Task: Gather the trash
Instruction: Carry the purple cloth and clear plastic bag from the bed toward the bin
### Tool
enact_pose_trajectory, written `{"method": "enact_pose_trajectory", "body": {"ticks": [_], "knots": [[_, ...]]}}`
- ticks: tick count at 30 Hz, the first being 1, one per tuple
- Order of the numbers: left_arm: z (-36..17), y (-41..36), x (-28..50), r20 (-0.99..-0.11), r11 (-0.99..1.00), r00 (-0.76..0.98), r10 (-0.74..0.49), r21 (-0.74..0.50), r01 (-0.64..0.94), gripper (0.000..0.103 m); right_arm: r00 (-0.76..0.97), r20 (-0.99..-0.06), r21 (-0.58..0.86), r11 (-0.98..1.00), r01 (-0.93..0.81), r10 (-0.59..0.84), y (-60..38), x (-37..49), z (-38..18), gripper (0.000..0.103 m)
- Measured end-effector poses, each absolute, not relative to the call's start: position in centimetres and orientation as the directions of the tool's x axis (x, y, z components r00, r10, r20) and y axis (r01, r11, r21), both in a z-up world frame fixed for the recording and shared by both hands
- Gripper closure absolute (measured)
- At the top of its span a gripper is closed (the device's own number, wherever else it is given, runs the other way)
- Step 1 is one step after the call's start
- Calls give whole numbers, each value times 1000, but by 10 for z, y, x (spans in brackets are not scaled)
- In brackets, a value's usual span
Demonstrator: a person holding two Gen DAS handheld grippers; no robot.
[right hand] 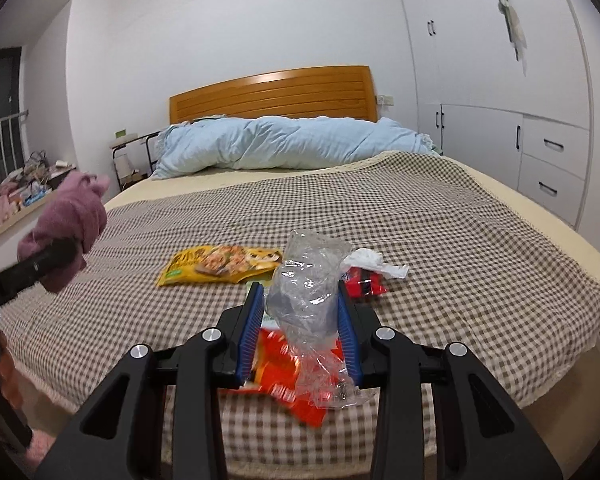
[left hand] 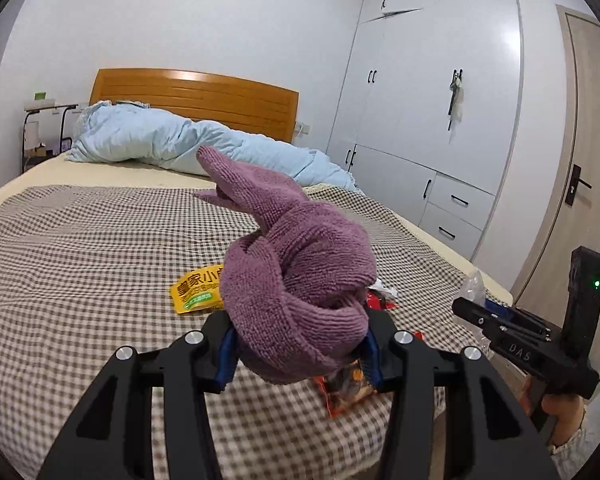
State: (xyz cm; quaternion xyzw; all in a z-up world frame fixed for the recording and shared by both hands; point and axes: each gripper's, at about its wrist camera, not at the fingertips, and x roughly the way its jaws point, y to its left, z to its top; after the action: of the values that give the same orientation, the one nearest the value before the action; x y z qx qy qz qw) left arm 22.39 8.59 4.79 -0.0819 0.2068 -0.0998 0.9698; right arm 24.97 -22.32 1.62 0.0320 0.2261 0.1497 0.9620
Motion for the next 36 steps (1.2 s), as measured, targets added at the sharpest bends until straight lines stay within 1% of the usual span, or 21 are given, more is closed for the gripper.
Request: {"method": "enact_pose_trajectory", "body": {"ticks": [8,18,23,36], "knots": [[58,90,179,-379,967,896,-230,-191,167,57,855,-409,114,947,-299,319,-223,204,18,67],[46,87,129,-421,967,873,-245,-175,187,57,840,-431,112,943,-313,330,-224,156,7,67],[34,83,109,-442,963,858,-260,-181,198,57,824,-455,117,940,-319,336,-224,132,-4,67],[-5,78,70,-518,962,810,-273,-170,216,57,754,-547,167,930,-327,363,-220,103,-43,67]]}}
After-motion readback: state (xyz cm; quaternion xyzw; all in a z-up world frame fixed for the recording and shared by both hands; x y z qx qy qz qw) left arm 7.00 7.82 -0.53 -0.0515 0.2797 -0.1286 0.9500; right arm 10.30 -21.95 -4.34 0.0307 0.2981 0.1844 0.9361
